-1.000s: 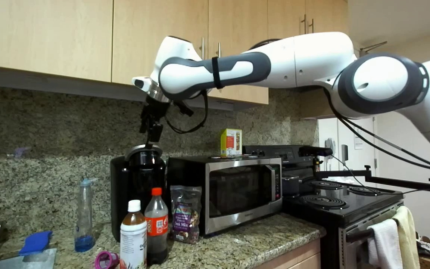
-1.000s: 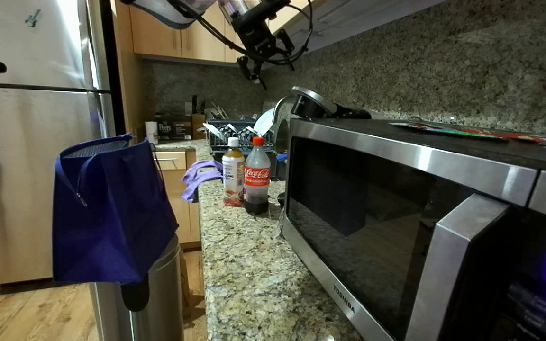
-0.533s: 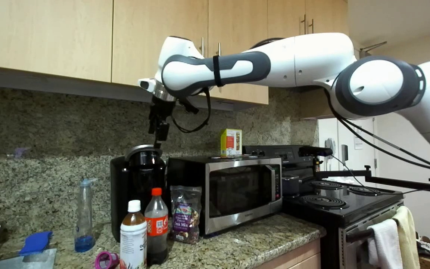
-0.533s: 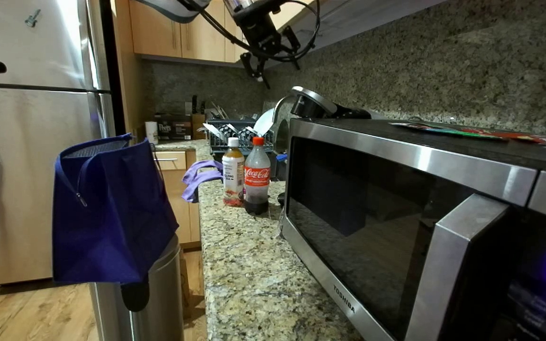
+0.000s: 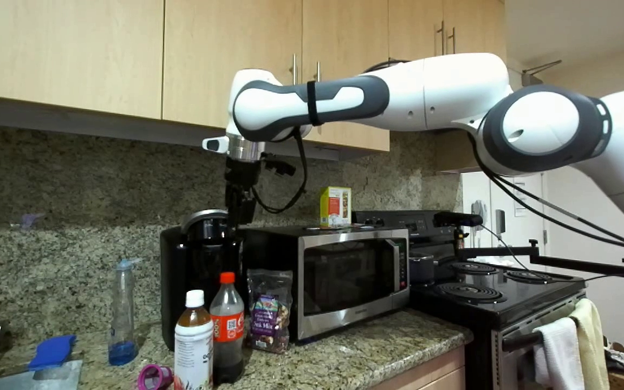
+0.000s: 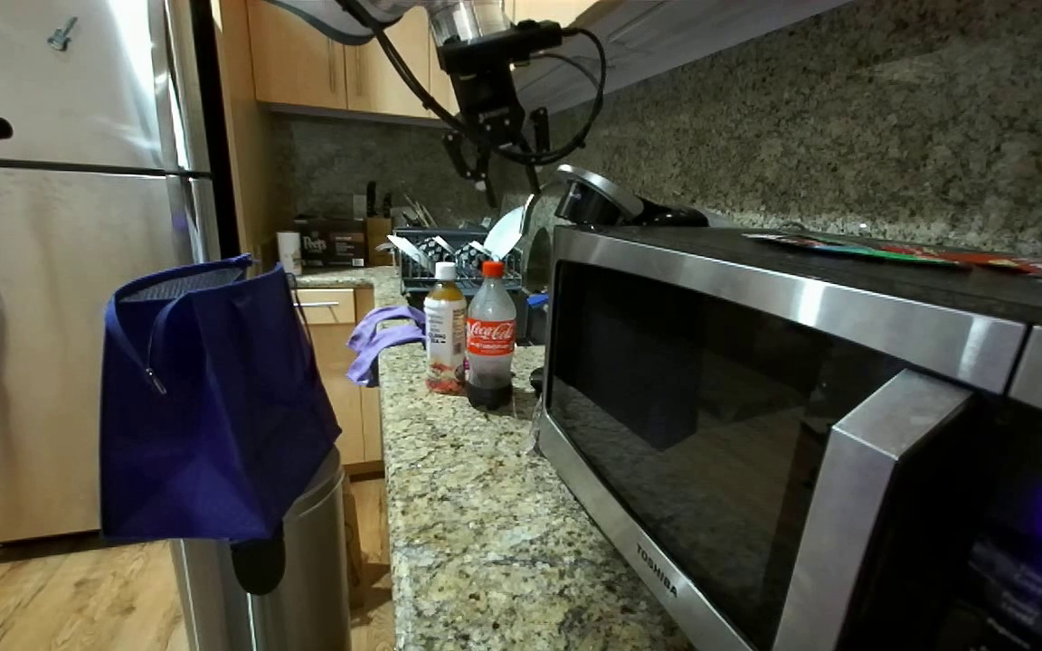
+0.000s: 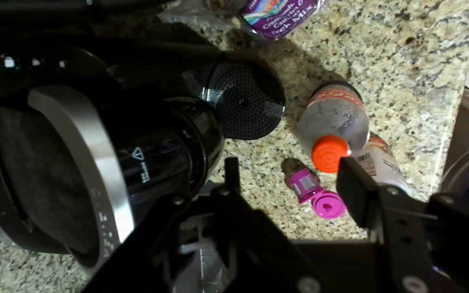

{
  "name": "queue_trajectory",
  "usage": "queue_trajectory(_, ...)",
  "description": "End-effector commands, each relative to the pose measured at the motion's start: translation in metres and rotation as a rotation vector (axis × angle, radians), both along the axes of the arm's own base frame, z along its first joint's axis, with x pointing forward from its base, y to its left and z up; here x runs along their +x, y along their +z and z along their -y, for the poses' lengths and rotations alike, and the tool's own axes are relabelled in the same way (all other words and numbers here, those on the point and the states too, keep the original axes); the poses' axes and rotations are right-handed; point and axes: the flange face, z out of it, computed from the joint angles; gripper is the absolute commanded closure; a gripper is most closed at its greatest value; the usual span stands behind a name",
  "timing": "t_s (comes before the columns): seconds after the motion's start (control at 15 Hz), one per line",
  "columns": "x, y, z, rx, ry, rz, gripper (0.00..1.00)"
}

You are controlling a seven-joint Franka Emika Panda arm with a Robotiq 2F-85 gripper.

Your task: Close the lid of the machine beside the microwave

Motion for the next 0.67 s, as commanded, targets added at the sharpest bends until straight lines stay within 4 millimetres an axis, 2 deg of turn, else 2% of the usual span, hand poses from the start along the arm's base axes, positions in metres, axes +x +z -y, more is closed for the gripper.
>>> queue_trajectory(0.0,0.000,-0.003,0.003,0.035,0.037,-0.043,0.67)
queue_trajectory(0.07,-0.001,-0.003,0.003,0.042,0.041,-0.050,0.73)
queue_trajectory(0.13,0.000,0.000,0.003,0.052,0.022,-0.035,0.30)
queue_trajectory(0.2,-0.002,0.004,0.003,0.052,0.022,-0.028,0.34)
queue_trajectory(0.27,-0.007,0.013,0.002,0.054,-0.006,-0.021,0.33)
queue_trajectory(0.47,-0.022,0.040,-0.005,0.083,-0.008,0.001,0.16)
queue_trajectory(0.6,-0.024,0.056,-0.010,0.087,0.030,0.050,0.03)
